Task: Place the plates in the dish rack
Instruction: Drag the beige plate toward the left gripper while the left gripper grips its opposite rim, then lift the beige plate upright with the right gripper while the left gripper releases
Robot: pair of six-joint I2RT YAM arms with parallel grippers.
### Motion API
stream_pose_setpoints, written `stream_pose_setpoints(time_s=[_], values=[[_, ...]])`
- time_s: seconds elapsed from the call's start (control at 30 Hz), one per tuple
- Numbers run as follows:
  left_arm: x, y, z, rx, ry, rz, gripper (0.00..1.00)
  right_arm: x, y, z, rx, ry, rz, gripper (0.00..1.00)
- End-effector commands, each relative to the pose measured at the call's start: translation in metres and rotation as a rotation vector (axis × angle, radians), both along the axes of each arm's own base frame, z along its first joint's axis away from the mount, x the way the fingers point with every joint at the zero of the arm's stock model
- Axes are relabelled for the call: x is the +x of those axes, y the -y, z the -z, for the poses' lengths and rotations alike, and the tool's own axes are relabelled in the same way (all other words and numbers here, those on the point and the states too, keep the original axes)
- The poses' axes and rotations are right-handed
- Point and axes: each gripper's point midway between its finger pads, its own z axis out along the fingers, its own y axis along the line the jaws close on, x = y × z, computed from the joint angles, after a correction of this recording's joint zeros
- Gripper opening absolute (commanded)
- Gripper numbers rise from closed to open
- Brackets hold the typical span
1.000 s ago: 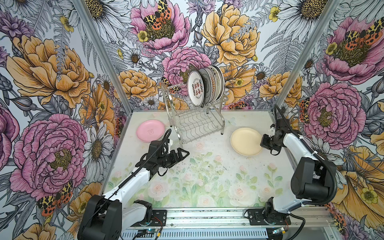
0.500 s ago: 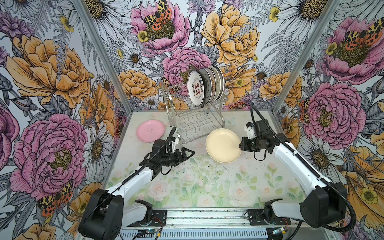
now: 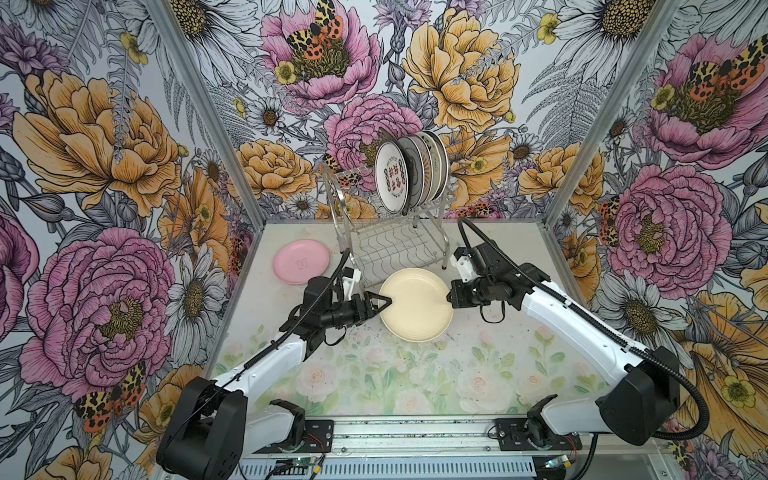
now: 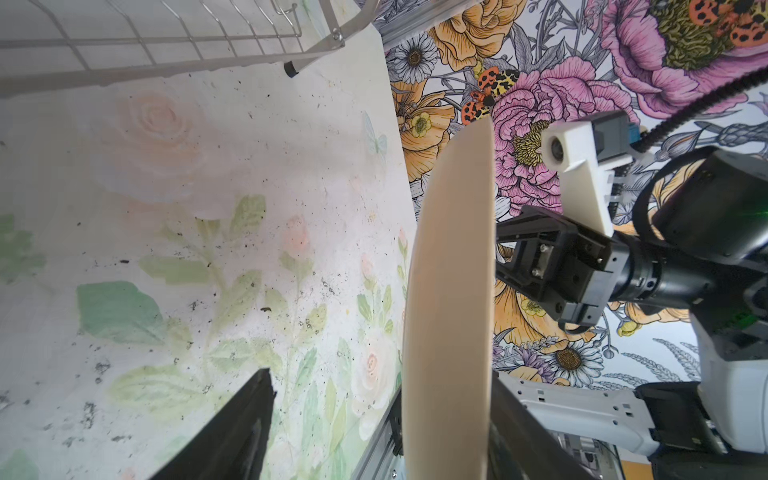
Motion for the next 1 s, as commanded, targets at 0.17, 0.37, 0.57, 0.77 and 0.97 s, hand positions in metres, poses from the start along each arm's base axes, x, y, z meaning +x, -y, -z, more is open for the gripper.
stream_pose_setpoints(time_s=[0.17, 0.37, 0.57, 0.77, 0.97], values=[[0.0, 0.007, -0.021, -0.049, 0.07, 0.028, 0.42, 0.011, -0.017, -0.015, 0.024, 0.041, -0.021, 0.0], [0.0, 0.007, -0.023, -0.055, 0.072, 0.026, 0.19, 0.013, -0.022, -0.021, 0.042, 0.05, -0.045, 0.0], [0.001, 0.003, -0.027, -0.083, 0.075, 0.016, 0.03, 0.009, -0.025, -0.028, 0.127, 0.027, -0.099, 0.25], [0.003, -0.001, -0.036, -0.115, 0.092, 0.008, 0.0, 0.001, -0.034, -0.041, 0.352, -0.033, -0.174, 0.47], [0.006, 0.0, -0.035, -0.112, 0.089, 0.011, 0.0, -0.009, -0.052, -0.051, 0.486, -0.078, -0.254, 0.48]])
